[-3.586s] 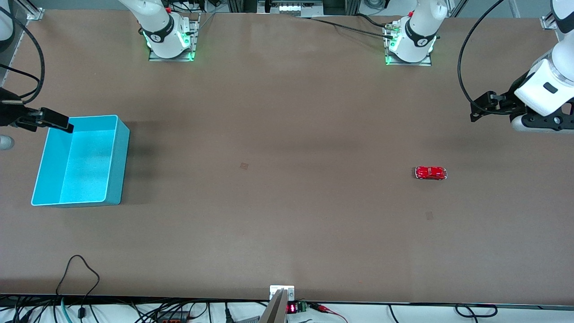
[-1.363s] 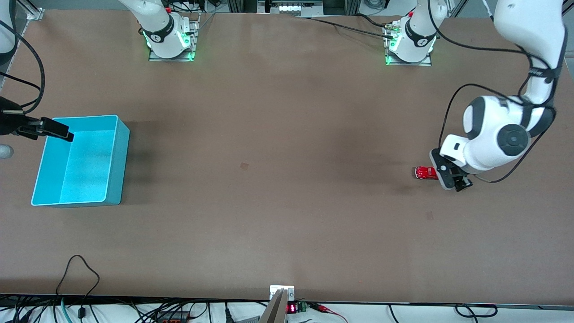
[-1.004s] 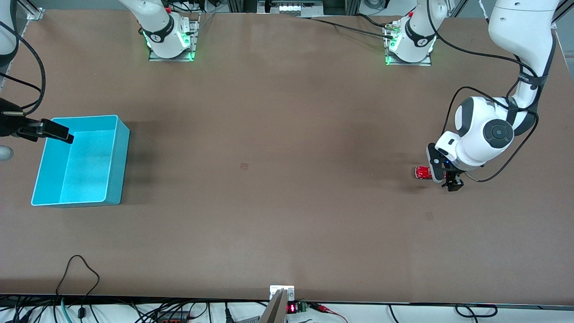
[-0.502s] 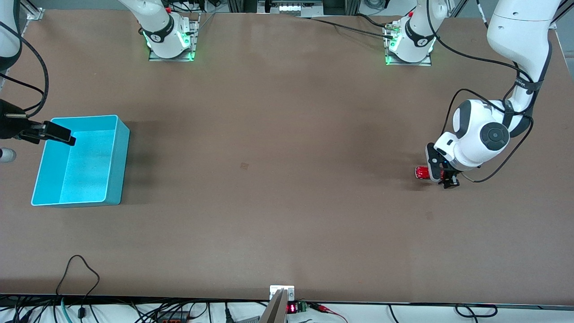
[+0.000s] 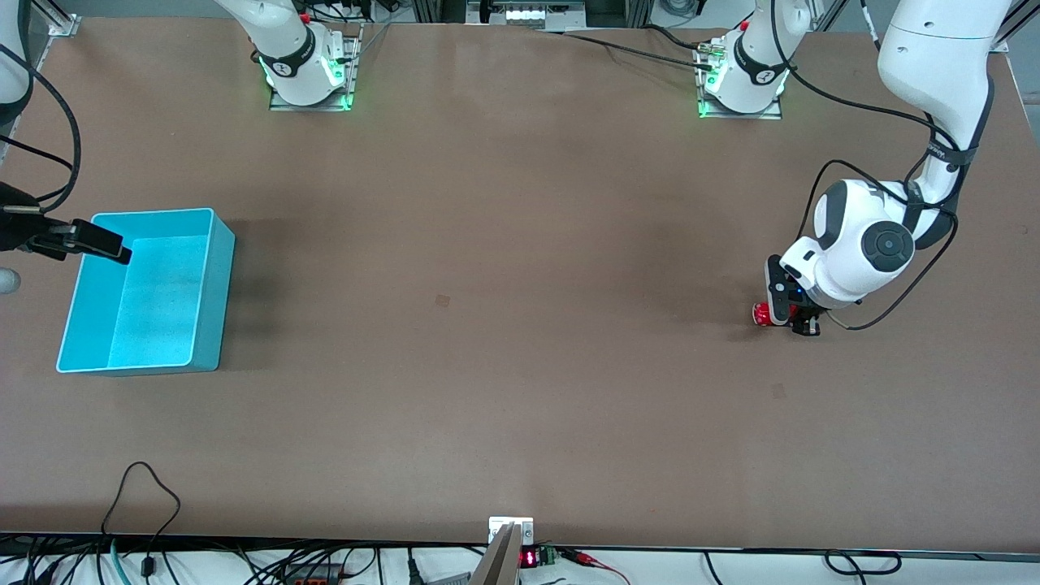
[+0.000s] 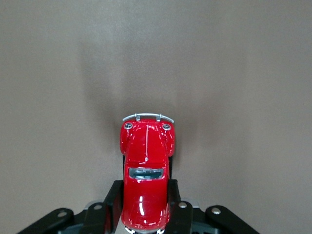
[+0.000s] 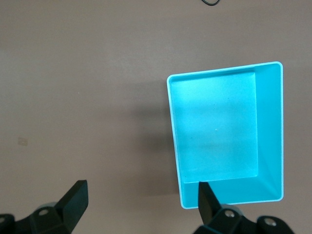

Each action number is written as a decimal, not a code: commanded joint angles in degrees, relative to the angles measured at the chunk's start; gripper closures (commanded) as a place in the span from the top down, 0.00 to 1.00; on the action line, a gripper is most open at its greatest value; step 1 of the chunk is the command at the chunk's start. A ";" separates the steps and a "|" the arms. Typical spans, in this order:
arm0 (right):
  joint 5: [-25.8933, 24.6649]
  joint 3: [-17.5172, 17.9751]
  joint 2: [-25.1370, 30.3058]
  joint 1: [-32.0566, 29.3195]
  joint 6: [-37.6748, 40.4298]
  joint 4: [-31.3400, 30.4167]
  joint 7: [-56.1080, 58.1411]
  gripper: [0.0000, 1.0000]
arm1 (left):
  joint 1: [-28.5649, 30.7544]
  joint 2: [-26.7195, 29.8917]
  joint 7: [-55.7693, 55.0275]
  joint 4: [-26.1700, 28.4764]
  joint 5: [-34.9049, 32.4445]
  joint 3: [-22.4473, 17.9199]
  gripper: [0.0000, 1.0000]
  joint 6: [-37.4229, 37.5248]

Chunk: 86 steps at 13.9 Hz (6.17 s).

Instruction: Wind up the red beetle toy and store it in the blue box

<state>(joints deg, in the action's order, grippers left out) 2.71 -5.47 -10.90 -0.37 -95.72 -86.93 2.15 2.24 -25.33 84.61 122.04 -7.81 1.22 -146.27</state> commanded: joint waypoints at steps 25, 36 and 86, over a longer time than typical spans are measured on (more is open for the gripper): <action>0.37 0.19 0.01 -0.25 -0.08 0.36 -0.57 1.00 | 14.55 1.77 16.02 -6.10 -0.63 2.20 1.00 5.44; 0.28 0.19 -0.43 -0.34 -0.43 0.36 -0.57 1.00 | 14.55 3.36 -3.28 -28.24 -0.01 7.39 1.00 43.42; 7.84 0.72 -28.99 40.35 -29.07 0.27 13.81 1.00 | -2.59 26.56 -87.43 -24.31 9.92 1.24 1.00 51.79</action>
<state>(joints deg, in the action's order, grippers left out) 10.03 -4.01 -38.10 39.37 -123.27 -87.39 9.84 -0.83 1.74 -2.92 99.11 0.77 2.48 -95.70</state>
